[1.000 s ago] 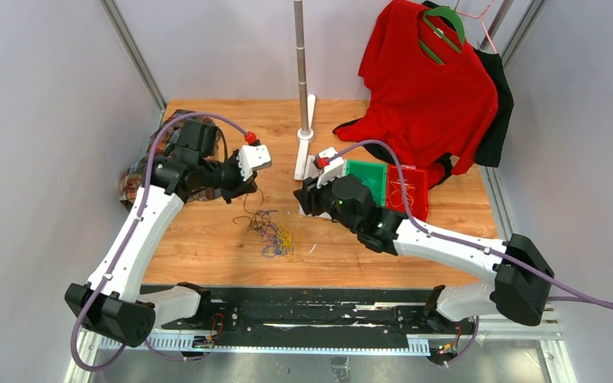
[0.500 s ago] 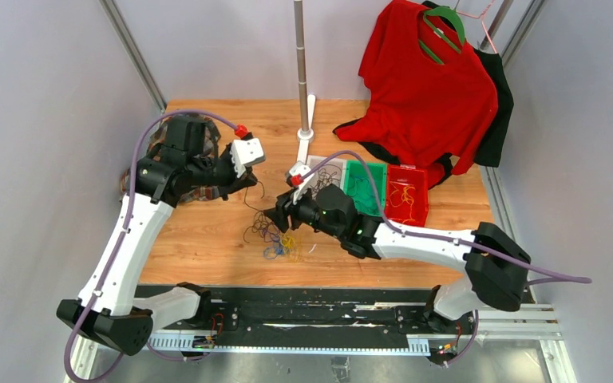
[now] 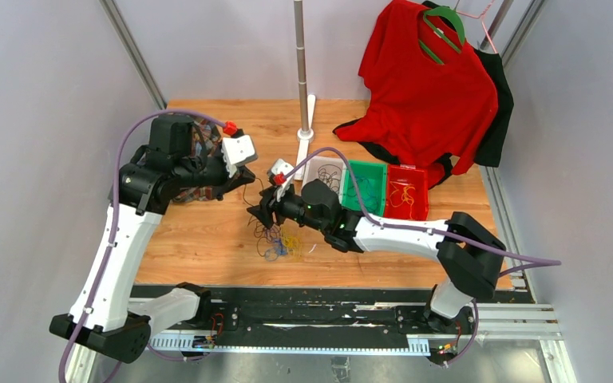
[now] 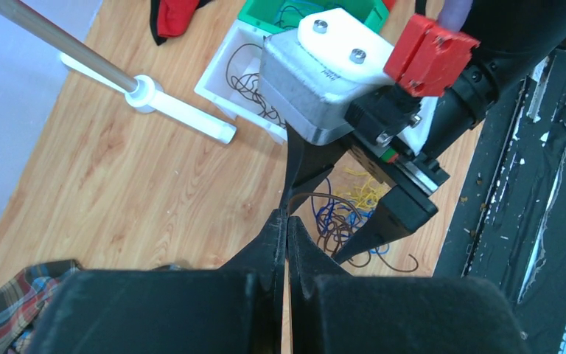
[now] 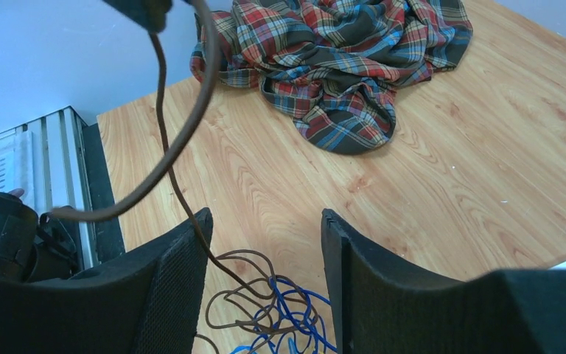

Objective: Untangle the cables

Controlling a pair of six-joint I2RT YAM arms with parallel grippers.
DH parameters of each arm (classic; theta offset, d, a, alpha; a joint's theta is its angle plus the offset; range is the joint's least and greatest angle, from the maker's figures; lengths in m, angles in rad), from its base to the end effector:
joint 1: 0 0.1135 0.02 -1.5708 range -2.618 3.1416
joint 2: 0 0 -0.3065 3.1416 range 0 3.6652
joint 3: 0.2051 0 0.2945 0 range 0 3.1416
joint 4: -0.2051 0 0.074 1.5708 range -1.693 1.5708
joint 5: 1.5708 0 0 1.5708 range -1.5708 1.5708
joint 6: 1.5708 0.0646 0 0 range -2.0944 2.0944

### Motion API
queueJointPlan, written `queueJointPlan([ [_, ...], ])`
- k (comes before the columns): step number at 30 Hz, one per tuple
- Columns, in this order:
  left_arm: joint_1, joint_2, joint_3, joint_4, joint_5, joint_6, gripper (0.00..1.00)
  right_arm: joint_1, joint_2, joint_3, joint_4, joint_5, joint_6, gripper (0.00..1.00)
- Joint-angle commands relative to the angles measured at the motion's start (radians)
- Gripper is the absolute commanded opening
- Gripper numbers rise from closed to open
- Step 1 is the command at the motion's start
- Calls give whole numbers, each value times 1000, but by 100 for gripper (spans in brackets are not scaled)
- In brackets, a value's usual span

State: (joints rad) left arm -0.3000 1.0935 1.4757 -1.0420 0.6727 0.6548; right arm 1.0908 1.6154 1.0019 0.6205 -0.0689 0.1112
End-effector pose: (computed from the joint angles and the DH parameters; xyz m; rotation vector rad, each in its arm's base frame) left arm 0.2009 -0.1043 0.4726 1.2756 1.6883 -0.5375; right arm 0.2003 0.3945 0.3037 -0.8278 1.4309 0.9877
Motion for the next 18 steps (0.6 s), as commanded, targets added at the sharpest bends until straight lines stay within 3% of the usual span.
queueJointPlan([
  [1, -8, -16, 36, -5, 26, -20, 0, 20, 31, 46, 30, 2, -9, 55],
  [11, -8, -39, 183, -4, 12, -83, 0, 10, 137, 27, 113, 20, 71, 51],
  [18, -8, -33, 421, -3, -136, -75, 0, 7, 185, -83, 208, 45, 132, 50],
])
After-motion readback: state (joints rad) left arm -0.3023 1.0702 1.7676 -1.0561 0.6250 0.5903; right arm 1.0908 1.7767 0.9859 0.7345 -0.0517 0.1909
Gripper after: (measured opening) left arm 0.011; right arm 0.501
